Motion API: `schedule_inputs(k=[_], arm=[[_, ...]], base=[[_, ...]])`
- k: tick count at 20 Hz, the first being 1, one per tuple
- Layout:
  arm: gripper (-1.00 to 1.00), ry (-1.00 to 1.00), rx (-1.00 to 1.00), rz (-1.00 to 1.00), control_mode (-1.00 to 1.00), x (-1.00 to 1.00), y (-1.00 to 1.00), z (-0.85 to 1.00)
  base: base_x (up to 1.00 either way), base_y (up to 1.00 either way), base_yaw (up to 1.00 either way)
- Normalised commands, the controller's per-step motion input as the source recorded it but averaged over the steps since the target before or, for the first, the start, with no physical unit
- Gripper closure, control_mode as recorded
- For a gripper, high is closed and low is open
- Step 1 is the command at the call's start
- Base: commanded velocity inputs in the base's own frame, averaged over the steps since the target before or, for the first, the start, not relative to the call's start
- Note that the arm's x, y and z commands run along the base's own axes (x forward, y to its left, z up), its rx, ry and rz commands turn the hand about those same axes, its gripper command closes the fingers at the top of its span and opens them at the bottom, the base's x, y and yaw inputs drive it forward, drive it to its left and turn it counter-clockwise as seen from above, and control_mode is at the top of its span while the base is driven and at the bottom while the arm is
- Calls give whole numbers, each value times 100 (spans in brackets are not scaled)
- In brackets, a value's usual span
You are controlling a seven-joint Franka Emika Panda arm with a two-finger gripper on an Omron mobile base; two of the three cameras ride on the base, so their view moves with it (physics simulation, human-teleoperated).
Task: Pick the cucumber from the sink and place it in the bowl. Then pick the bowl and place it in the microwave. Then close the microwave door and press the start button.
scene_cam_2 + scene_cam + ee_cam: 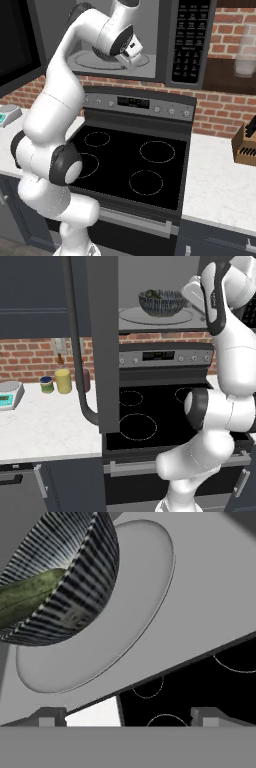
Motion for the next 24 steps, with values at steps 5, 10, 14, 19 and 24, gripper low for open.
schedule_inputs(k=[5,10,14,19,24], arm=[[-100,-8,0,0,-100,-77,19,-42],[-100,-5,-7,0,-100,-70,19,-52],[-100,0,-13,0,-100,-20,0,-44],[-100,5,-50,0,-100,0,7,-80],[-100,2,-53,-2,-100,0,11,-74]], base=[[0,0,0],[0,0,0],[0,0,0],[0,0,0],[0,0,0]])
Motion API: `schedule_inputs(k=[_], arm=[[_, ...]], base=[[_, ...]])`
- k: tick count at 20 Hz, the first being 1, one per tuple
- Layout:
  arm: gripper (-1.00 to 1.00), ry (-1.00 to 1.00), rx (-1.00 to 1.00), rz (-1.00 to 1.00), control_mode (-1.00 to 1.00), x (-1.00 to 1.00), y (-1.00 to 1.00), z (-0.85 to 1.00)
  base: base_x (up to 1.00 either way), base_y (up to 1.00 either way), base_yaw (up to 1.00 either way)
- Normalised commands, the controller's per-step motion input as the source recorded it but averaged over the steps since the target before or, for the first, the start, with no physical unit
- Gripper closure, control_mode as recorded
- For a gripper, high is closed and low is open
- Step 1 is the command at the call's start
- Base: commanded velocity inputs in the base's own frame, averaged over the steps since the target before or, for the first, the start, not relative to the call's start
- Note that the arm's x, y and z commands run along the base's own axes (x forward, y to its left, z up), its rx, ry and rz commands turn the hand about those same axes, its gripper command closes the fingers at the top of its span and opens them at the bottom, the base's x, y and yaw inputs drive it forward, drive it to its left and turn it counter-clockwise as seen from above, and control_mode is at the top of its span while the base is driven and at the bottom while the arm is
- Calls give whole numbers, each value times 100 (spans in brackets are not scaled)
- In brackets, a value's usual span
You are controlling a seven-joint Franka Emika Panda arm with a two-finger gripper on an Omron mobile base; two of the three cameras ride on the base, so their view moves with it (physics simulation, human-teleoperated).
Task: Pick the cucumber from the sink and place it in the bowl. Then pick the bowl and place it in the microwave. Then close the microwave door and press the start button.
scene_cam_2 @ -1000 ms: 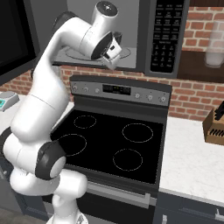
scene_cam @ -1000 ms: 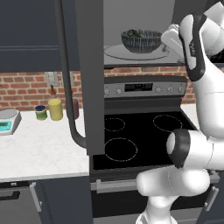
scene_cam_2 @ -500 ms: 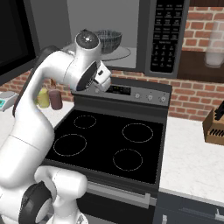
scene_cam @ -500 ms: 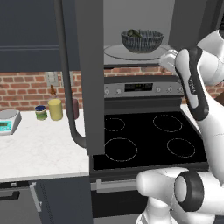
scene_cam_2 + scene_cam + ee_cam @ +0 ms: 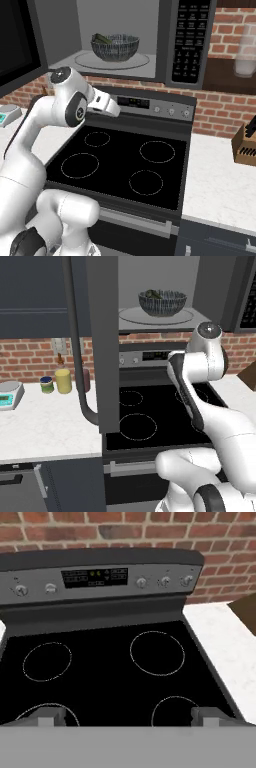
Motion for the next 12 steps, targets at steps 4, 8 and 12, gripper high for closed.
schedule_inputs(k=[4,8,12], arm=[[-100,3,-47,-1,-100,0,0,-55],[-100,0,-41,0,-100,-2,1,-43],[-100,-10,-38,-6,-100,-28,13,-8]], base=[[0,0,0],[0,0,0],[0,0,0]])
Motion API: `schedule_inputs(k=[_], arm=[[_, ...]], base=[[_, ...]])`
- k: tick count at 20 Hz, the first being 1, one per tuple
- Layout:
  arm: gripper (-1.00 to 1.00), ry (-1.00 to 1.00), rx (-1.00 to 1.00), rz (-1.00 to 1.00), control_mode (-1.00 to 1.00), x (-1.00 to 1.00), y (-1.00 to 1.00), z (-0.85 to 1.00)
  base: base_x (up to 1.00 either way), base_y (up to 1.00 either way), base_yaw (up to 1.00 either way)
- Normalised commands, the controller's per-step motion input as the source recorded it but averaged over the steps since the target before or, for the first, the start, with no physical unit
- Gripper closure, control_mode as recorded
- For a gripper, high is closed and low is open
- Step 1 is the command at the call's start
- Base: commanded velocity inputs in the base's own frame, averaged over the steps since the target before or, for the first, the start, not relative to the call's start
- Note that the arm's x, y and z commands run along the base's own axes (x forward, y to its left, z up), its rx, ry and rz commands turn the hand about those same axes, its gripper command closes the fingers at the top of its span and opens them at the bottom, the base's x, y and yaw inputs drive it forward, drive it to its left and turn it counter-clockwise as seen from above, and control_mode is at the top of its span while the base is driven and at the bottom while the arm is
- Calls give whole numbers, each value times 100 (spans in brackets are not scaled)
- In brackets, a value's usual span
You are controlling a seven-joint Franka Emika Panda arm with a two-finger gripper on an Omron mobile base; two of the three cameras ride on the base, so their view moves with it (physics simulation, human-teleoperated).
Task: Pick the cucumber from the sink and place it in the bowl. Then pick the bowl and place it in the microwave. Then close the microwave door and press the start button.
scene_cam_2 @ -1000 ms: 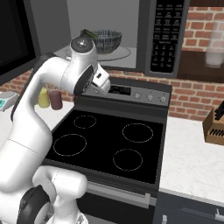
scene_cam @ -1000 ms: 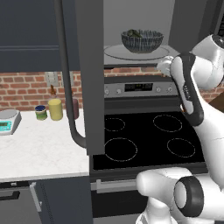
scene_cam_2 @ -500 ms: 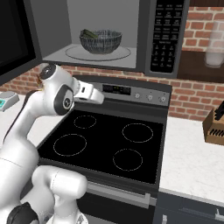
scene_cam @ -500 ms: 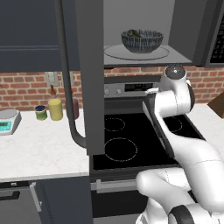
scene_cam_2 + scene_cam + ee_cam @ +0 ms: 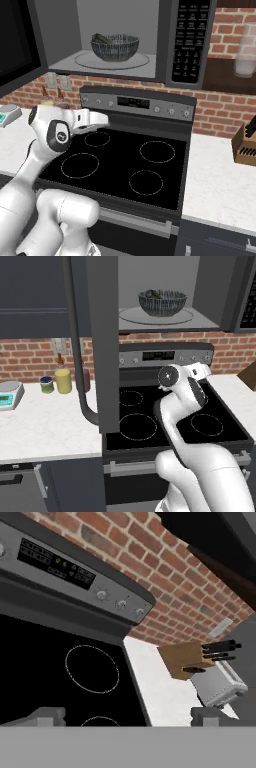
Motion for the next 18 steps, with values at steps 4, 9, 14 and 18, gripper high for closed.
schedule_inputs(k=[4,9,14,18], arm=[[-100,-19,-34,-11,-100,-55,43,3],[-100,-10,-27,-9,-100,-54,61,5],[-100,-3,-18,-9,-100,-57,59,29],[-100,-3,-19,-6,-100,-52,69,24]], base=[[0,0,0],[0,0,0],[0,0,0],[0,0,0]])
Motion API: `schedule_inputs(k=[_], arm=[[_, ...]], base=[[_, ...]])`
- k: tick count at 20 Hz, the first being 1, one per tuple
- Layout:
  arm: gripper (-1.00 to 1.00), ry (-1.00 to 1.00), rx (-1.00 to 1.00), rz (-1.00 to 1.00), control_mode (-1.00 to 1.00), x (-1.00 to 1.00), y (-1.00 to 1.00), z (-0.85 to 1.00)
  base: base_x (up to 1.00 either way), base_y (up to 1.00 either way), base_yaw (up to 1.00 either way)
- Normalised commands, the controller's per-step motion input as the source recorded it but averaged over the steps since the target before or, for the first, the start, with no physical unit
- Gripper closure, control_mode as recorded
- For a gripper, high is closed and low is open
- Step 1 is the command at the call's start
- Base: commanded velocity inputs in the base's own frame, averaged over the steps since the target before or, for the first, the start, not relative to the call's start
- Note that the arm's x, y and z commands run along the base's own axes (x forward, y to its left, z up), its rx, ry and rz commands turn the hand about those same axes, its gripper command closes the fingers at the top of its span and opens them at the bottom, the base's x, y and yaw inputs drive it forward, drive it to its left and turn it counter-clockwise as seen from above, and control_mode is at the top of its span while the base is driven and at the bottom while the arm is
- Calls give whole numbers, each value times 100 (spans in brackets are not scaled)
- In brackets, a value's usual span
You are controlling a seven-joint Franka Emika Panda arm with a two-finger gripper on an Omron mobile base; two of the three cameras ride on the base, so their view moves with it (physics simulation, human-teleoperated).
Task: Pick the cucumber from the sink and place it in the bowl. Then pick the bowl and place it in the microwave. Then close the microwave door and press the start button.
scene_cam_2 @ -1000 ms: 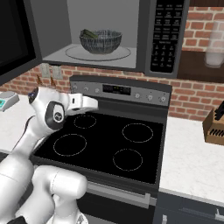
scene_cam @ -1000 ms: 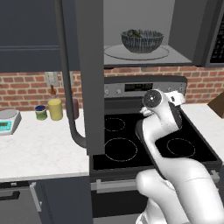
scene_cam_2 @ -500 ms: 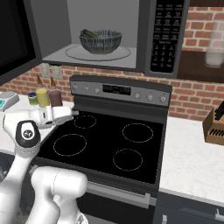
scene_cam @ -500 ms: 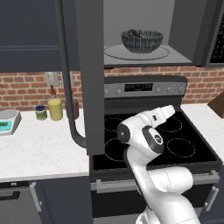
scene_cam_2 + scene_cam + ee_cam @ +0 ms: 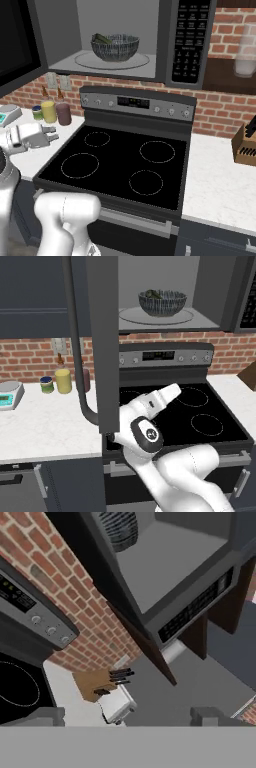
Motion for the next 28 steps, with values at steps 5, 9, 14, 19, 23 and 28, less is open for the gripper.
schedule_inputs(k=[5,9,14,19,23,28], arm=[[-100,-10,-23,-4,-100,-21,70,0],[-100,-14,-19,-1,-100,-25,69,20],[-100,-13,-16,0,-100,-31,74,58],[-100,-9,-15,0,-100,-33,71,59],[-100,-3,-15,0,-100,-19,75,32],[-100,-2,-14,0,-100,-17,66,35]], base=[[0,0,0],[0,0,0],[0,0,0],[0,0,0],[0,0,0],[0,0,0]])
